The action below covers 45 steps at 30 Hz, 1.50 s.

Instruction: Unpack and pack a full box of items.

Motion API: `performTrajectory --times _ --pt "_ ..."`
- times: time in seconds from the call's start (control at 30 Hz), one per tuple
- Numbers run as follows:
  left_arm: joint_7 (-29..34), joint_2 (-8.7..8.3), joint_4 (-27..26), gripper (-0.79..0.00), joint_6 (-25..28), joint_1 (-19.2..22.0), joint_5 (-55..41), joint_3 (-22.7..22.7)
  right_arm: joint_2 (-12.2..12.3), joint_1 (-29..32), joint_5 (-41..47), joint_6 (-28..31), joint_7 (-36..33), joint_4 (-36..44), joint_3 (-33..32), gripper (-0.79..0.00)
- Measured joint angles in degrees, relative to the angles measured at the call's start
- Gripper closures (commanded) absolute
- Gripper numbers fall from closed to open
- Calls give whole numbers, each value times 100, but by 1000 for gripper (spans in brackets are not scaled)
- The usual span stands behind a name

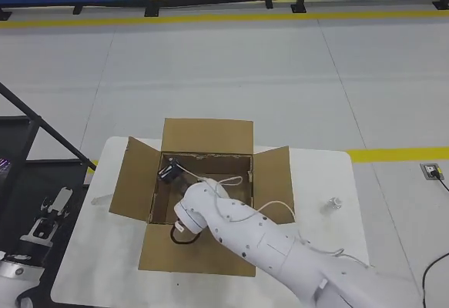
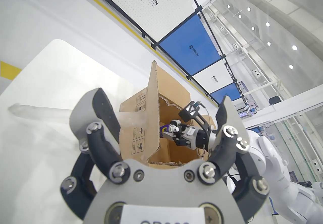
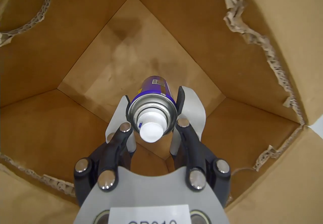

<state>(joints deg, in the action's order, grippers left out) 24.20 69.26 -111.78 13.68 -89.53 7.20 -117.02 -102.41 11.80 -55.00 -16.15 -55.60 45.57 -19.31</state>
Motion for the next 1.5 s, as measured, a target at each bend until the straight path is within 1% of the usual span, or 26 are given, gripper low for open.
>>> performTrajectory --times 0.13,0.17,0.2,0.23,0.27,0.3,0.33,0.4,0.43,0.47,0.6,0.63,0.77,0.9,1.0,1.07,1.1,1.2,1.27,1.3,1.33,1.4,1.43,1.5 --pt "0 0 0 -785 0 0 0 0 -312 -36 137 116 242 -646 25 0" --pt "0 0 0 -785 0 0 0 0 -367 -48 160 144 287 -762 19 -92" --pt "0 0 0 -785 0 0 0 0 -418 -60 181 177 327 -871 13 -126" --pt "0 0 0 -785 0 0 0 0 -482 -73 202 221 378 -1006 6 -129" --pt "0 0 0 -785 0 0 0 0 -527 -82 210 250 416 -1103 1 -160" --pt "0 0 0 -785 0 0 0 0 -570 -87 216 276 453 -1197 -3 -240" --pt "0 0 0 -785 0 0 0 0 -623 -92 224 306 493 -1320 -10 -302" --pt "0 0 0 -785 0 0 0 0 -697 -99 240 352 539 -1492 -26 -369" --pt "0 0 0 -785 0 0 0 0 -743 -106 251 386 564 -1597 -39 -465" --pt "0 0 0 -785 0 0 0 0 -775 -114 258 407 585 -1670 -50 -536" --pt "0 0 0 -785 0 0 0 0 -890 -158 309 523 686 -1908 -124 -585" --pt "0 0 0 -785 0 0 0 0 -915 -177 333 561 726 -1956 -157 -576" --pt "0 0 0 -785 0 0 0 0 -966 -233 290 620 835 -2015 -226 -585" --pt "0 0 0 -785 0 0 0 0 -942 -272 237 691 934 -1886 -336 -576" --pt "0 0 0 -785 0 0 0 0 -838 -283 227 834 903 -1578 -490 -597" --pt "0 0 0 -785 0 0 0 0 -715 -198 66 814 803 -1137 -568 -610" --pt "0 0 0 -785 0 0 0 0 -644 -129 -28 772 732 -871 -608 -597" --pt "0 0 0 -785 0 0 0 0 -303 245 -523 534 322 364 -820 -606" --pt "0 0 0 -785 0 0 0 0 31 698 -1020 393 -184 1571 -1104 -613" --pt "0 0 0 -785 0 0 0 0 192 951 -1275 391 -443 2163 -1272 -603" --pt "0 0 0 -785 0 0 0 0 410 1344 -1620 478 -800 2983 -1533 -600" --pt "0 0 0 -785 0 0 0 0 717 2023 -2138 776 -1281 4226 -1974 -600" --pt "0 0 0 -785 0 0 0 0 891 2493 -2453 1027 -1515 5038 -2273 -606" --pt "0 0 0 -785 0 0 0 0 1091 3141 -2874 1388 -1670 6123 -2711 -616"
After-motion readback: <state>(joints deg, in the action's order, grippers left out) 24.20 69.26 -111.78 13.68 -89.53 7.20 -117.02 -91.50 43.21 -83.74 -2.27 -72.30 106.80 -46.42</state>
